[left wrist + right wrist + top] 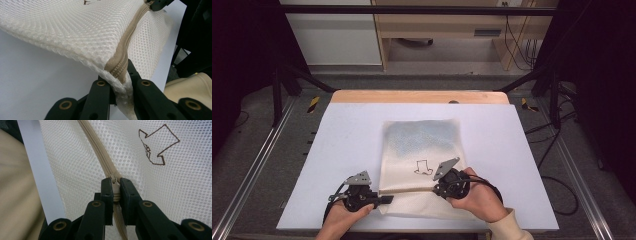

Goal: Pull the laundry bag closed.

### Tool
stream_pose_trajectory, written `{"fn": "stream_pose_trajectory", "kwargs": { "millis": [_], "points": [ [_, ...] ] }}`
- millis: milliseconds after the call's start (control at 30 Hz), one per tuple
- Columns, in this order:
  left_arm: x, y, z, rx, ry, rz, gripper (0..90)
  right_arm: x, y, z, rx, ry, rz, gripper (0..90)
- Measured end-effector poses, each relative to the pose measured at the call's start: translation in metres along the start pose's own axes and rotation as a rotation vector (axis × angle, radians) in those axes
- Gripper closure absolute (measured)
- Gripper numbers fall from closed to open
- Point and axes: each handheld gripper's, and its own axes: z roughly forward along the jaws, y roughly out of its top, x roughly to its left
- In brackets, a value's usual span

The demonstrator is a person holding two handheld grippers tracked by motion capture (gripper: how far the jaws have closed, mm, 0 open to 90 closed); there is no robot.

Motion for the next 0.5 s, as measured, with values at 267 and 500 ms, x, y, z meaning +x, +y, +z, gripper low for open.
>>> {"fn": "stream_pose_trajectory", "kwargs": {
  "millis": [267, 500],
  "points": [
    [-0.0002, 0.0, 0.0002, 0.001, 0.0, 0.001, 84.8, -0.0012, -0.0034, -0.0023, -0.004, -0.003, 0.007, 81.8],
    [0.0, 0.0001, 0.0, -0.001, 0.0, 0.001, 84.8, -0.0038, -0.0068, -0.0058, -0.005, -0.01, 0.013, 81.7]
  ]
}}
